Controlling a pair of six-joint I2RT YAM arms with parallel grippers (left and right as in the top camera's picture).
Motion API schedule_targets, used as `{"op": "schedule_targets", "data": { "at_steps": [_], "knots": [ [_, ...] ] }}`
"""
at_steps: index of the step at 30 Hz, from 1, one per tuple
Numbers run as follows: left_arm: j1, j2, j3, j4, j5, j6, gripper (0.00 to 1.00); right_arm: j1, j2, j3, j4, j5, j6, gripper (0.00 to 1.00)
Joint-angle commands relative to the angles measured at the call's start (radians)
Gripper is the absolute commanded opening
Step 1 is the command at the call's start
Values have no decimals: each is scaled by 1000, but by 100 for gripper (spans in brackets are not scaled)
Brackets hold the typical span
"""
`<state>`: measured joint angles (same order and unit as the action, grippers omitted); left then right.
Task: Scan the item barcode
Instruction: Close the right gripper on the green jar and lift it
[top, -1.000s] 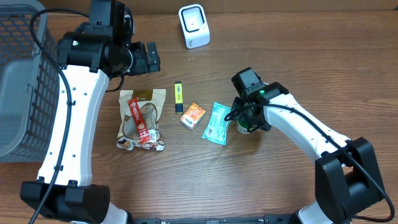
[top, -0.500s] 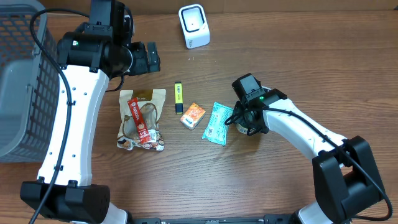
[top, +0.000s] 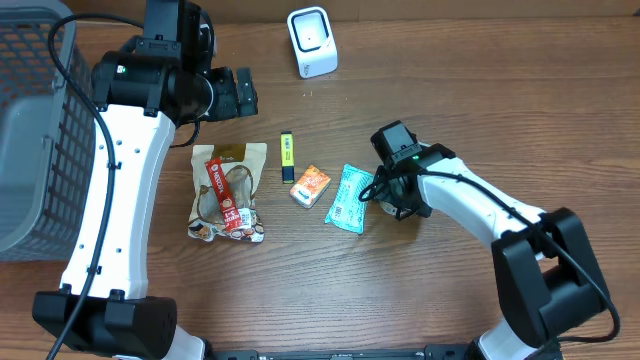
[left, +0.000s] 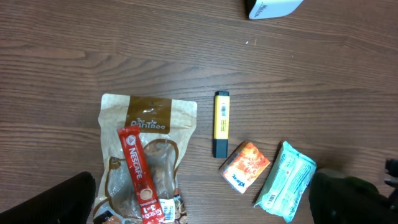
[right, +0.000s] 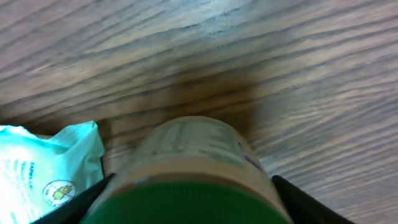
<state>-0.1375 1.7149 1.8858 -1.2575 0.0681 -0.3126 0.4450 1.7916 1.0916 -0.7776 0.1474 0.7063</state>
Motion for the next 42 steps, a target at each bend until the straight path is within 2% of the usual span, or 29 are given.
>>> {"op": "schedule_targets", "data": {
  "at_steps": [1, 5, 8, 11, 13, 15, 20, 22, 27, 33, 42],
  "knots": [
    [0, 0, 9, 2, 3, -2, 100, -4, 4, -12, 3, 15, 2, 68],
    [0, 0, 9, 2, 3, -2, 100, -4, 4, -2, -7, -3, 1, 52],
    [0, 0, 9, 2, 3, -2, 100, -17, 4, 48, -77, -21, 1, 45],
    [0, 0, 9, 2, 3, -2, 100, -47, 4, 122, -167, -105, 1, 31],
    [0, 0, 9, 2, 3, -2, 100, -76, 4, 169, -220, -215, 1, 25],
    [0, 0, 9, 2, 3, -2, 100, -107, 4, 198, -257, -386, 1, 24],
    [0, 0, 9, 2, 3, -2, 100, -163, 4, 200, -323, -767, 1, 13],
    [0, 0, 9, 2, 3, -2, 100, -174, 4, 200, -350, -838, 1, 4],
    [0, 0, 9, 2, 3, -2, 100, -181, 4, 200, -400, -894, 1, 4],
    [0, 0, 9, 2, 3, -2, 100, -181, 4, 200, -433, -1055, 1, 4],
    [0, 0, 9, 2, 3, -2, 100, -181, 4, 200, -463, -1100, 1, 4]
  ]
}}
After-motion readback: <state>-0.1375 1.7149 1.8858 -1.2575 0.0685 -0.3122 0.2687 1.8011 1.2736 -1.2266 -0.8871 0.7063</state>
